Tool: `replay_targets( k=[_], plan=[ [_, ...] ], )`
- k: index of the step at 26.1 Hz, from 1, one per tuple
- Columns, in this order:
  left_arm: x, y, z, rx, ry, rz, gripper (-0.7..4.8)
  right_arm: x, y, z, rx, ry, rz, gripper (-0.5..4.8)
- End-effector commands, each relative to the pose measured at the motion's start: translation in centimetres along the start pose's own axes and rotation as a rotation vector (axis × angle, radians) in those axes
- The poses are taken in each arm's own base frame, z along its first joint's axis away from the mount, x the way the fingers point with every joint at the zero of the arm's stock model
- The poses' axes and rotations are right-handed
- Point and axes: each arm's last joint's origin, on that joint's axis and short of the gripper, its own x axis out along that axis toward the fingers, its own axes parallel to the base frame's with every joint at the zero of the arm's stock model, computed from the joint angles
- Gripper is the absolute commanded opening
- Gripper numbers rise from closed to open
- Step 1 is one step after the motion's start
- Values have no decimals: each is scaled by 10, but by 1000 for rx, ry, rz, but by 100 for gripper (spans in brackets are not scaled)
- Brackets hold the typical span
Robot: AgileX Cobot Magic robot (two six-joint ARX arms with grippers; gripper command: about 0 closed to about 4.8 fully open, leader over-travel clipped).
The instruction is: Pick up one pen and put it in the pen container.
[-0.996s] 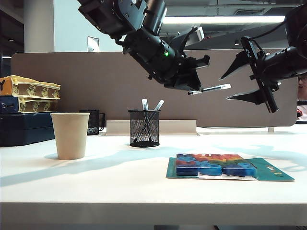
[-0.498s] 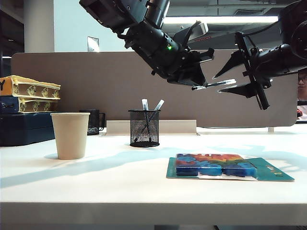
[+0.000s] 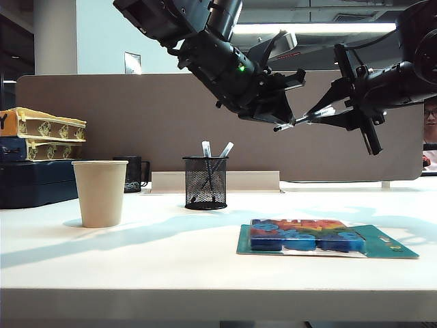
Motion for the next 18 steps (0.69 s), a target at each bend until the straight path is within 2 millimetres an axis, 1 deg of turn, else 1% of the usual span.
replay_targets(
  k=[1, 7, 8, 10, 11, 18],
  plan=[
    [-2, -1, 5, 3, -22, -1, 17, -1, 6, 2, -30, -3, 37, 10],
    [-2, -1, 4, 1, -15, -3, 32, -1, 7, 2, -39, 3, 53, 10],
    [-2, -1, 3, -1, -8, -5, 44, -1, 8, 2, -43, 4, 58, 10],
    [-2, -1, 2, -5, 8, -7, 105, -1, 8, 2, -47, 2, 62, 10],
    [-2, -1, 1, -7, 15, -8, 120, -1, 9, 3, -48, 1, 64, 10],
    [-5, 2, 1, 8, 25, -1, 121, 0, 11, 4, -55, 8, 75, 10]
  ],
)
